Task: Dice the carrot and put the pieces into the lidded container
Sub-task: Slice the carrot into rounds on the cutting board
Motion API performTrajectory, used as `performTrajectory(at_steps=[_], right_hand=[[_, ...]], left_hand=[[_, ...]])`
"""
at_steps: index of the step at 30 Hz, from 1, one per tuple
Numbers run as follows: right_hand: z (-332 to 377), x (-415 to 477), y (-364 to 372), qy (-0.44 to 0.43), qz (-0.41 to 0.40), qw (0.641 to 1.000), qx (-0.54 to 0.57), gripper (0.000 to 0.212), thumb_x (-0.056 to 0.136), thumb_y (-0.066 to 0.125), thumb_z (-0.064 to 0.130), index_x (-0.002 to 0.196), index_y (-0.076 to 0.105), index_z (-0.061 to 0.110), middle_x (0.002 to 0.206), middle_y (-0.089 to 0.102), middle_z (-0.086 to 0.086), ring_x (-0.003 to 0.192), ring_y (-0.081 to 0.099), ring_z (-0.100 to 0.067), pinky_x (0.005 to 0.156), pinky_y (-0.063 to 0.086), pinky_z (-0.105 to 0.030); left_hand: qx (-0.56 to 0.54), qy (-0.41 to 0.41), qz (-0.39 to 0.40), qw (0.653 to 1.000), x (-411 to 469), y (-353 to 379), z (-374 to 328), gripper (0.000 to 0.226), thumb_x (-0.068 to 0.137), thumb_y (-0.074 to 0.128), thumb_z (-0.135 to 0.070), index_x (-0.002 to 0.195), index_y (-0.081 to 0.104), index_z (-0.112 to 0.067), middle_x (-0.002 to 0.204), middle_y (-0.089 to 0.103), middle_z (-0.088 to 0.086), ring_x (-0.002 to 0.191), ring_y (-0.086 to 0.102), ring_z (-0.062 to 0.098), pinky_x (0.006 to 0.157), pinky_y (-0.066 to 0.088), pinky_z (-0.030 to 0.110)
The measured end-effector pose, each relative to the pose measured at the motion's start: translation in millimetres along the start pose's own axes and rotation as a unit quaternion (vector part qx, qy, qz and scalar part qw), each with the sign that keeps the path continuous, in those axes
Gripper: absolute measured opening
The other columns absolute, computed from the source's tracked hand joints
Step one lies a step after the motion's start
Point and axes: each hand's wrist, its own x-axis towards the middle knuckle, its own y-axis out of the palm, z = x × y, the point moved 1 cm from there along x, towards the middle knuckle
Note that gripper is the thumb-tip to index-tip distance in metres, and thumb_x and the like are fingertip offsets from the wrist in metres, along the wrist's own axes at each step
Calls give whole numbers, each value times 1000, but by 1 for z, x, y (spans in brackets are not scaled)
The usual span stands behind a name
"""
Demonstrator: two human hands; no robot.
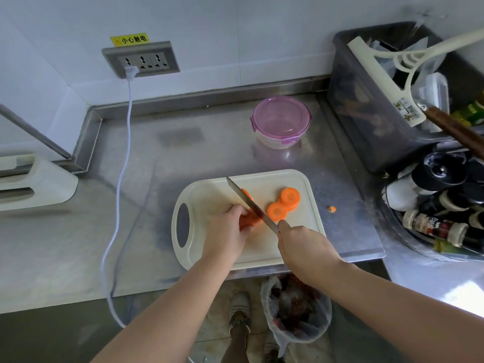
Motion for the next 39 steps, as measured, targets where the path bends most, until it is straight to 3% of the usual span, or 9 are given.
performTrajectory(at_steps=[8, 11, 18, 19, 22, 27, 32, 35, 39], right_hand=[[1, 17, 7, -8, 33, 999, 8, 33, 92, 40, -1, 123, 41, 7, 80, 44, -3, 55, 37, -15, 46, 28, -28], [3, 23, 10, 15, 28, 998, 45, 26, 95, 39, 5, 120, 40, 9, 71, 40, 0, 66, 46, -23, 53, 36, -32], [-3, 31, 11, 45, 29, 989, 136, 19, 101, 32, 17, 109, 48, 10, 94, 60, -14, 82, 57, -32, 65, 39, -34], [-7, 32, 7, 40, 32, 982, 181, 20, 101, 32, 19, 99, 49, 10, 89, 59, -14, 80, 60, -32, 65, 40, -33], [-17, 27, -5, 46, 31, 962, 266, 24, 99, 30, 22, 80, 42, 13, 65, 51, -6, 43, 55, -16, 47, 37, -25], [-16, 9, -9, 43, -29, 974, 221, 27, 102, 29, 23, 76, 35, 19, 64, 45, -2, 52, 43, -17, 47, 30, -29], [-10, -4, -11, 3, -49, 990, 129, 14, 103, 28, 27, 96, 36, 18, 62, 40, 3, 49, 37, -13, 44, 25, -28], [-11, -4, -11, -2, -59, 993, 103, 21, 104, 27, 27, 110, 43, 15, 63, 41, 4, 50, 39, -13, 44, 26, -27], [-10, -3, -10, -9, -51, 995, 84, 22, 104, 26, 27, 112, 42, 15, 64, 41, 5, 50, 39, -12, 44, 27, -25]], left_hand=[[-52, -3, 19, 998, 2, 0, 3, 18, 81, 72, -14, 97, 64, -15, 100, 71, -3, 94, 67, 14, 87, 51, 35], [-44, -1, 24, 999, 2, -1, 2, 17, 82, 71, -14, 97, 63, -15, 96, 72, -3, 92, 66, 14, 84, 49, 29], [-15, 2, 28, 999, 1, -4, 3, 22, 85, 69, -20, 106, 62, -18, 103, 67, -5, 95, 62, 13, 82, 45, 22], [-14, 3, 29, 999, 0, -4, 4, 22, 86, 68, -22, 107, 61, -19, 105, 66, -5, 97, 61, 13, 82, 44, 20], [-3, 2, 22, 1000, -2, -4, 6, 29, 86, 67, -25, 113, 60, -20, 110, 65, -4, 101, 60, 15, 85, 45, 25], [10, -2, 9, 1000, -1, -4, 5, 32, 86, 67, -24, 117, 59, -20, 114, 64, -1, 104, 60, 17, 86, 46, 25], [-1, -9, 6, 1000, 1, -3, 3, 29, 84, 69, -22, 112, 61, -19, 111, 65, -1, 102, 62, 17, 87, 48, 29], [-2, -9, 4, 1000, 2, -3, 4, 27, 84, 69, -22, 110, 62, -18, 110, 65, -1, 99, 61, 17, 84, 47, 26], [-10, -14, 6, 1000, 2, -4, 2, 26, 85, 68, -21, 110, 62, -18, 109, 65, -2, 98, 62, 17, 83, 47, 26]])
